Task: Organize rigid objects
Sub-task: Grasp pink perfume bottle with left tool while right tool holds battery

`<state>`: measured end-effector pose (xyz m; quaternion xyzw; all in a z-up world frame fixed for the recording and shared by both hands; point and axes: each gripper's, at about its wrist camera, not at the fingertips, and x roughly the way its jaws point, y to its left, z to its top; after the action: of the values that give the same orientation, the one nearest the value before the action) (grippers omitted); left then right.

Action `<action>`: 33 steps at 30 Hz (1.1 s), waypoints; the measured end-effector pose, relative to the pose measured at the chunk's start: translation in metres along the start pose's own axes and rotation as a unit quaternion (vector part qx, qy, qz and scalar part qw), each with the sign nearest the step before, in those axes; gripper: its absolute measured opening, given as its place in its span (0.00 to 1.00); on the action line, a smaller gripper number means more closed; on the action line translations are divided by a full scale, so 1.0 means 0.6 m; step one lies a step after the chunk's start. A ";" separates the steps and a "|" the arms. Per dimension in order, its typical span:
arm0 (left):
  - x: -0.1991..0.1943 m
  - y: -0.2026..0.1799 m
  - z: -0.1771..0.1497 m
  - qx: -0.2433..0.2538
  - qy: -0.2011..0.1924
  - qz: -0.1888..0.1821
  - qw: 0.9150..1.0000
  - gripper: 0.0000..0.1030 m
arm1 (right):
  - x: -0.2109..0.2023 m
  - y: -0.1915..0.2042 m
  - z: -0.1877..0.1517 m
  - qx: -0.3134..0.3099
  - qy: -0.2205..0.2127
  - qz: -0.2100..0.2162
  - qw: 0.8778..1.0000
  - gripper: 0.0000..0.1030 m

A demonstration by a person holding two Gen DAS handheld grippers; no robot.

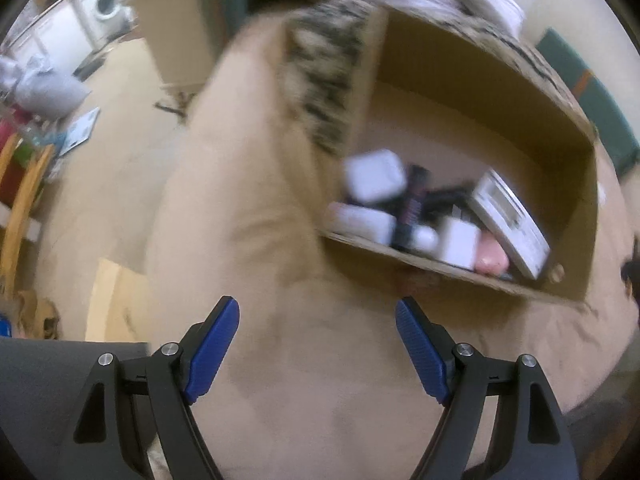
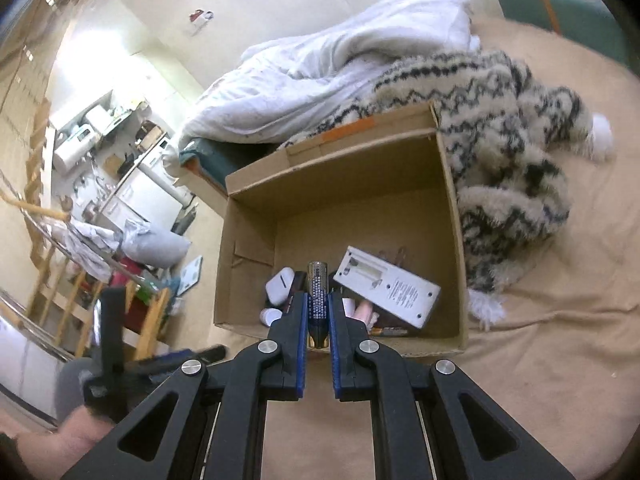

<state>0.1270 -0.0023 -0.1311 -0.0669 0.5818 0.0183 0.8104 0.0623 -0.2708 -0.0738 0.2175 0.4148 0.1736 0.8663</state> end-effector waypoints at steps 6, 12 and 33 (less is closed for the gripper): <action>0.081 -0.104 -0.028 0.000 -0.002 -0.006 1.000 0.76 | 0.007 -0.011 0.006 0.018 0.003 0.015 1.000 0.11; 0.150 -0.147 -0.021 0.019 -0.002 0.035 0.999 0.76 | 0.002 -0.024 0.004 0.033 0.006 0.022 0.999 0.11; 0.173 -0.185 -0.007 0.078 -0.017 0.046 0.996 0.58 | 0.025 -0.008 0.001 0.014 0.026 0.007 1.000 0.11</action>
<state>0.1685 -0.1176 -0.2211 0.0235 0.5699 0.0119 0.8213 0.0722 -0.2678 -0.0854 0.2280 0.4379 0.1796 0.8509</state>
